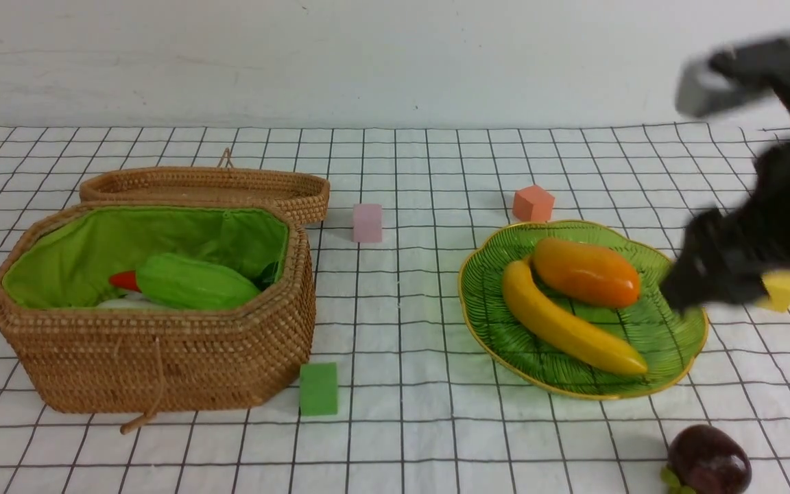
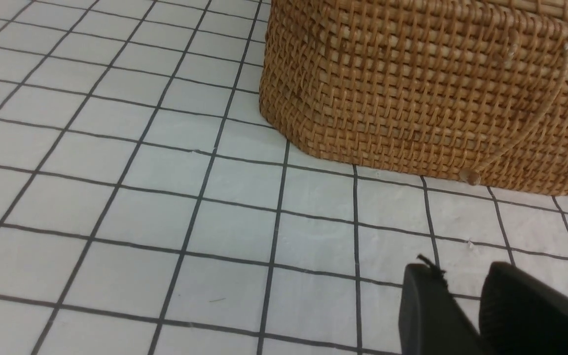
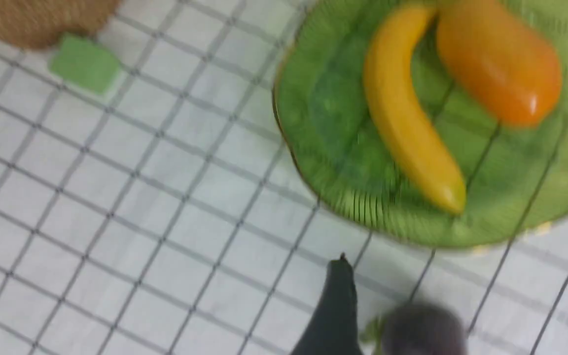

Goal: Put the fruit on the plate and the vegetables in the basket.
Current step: Use the right arm to grab a mangosteen and put it into the right plate

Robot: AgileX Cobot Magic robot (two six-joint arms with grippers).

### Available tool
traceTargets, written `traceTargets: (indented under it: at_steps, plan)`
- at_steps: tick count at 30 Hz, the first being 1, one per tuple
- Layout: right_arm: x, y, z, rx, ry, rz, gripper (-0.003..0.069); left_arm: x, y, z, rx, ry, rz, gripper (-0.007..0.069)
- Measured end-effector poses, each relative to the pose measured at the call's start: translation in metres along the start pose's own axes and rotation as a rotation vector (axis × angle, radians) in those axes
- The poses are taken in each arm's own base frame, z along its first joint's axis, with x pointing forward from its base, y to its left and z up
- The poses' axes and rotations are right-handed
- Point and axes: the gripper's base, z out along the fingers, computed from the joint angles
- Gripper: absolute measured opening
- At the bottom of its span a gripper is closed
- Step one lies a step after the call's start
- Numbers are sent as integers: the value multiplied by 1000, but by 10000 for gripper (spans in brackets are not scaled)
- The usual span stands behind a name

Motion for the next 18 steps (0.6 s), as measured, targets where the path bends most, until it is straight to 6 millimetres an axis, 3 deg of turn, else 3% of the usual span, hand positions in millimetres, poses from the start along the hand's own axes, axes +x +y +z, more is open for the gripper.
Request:
traceTargets:
  at_steps: [1, 4, 5, 7, 8, 11, 12, 16, 18]
  plan:
    - [23, -2, 10, 7, 41, 21, 606, 0, 0, 0, 0, 0, 0, 165]
    - [54, -4, 37, 20, 107, 61, 605, 0, 0, 0, 0, 0, 0, 167]
    - [54, -4, 38, 23, 102, 64, 605, 0, 0, 0, 0, 0, 0, 168]
    - [65, -12, 62, 75, 154, 134, 605, 0, 0, 0, 0, 0, 0, 171]
    - [65, -13, 64, 81, 158, 140, 605, 0, 0, 0, 0, 0, 0, 171]
    - [67, -27, 95, 171, 234, 219, 605, 0, 0, 0, 0, 0, 0, 176]
    - [66, -28, 99, 178, 239, 227, 605, 0, 0, 0, 0, 0, 0, 176]
    - [70, -34, 145, 156, 321, 305, 603, 0, 0, 0, 0, 0, 0, 183]
    - [69, -35, 157, 129, 341, 296, 588, 0, 0, 0, 0, 0, 0, 185]
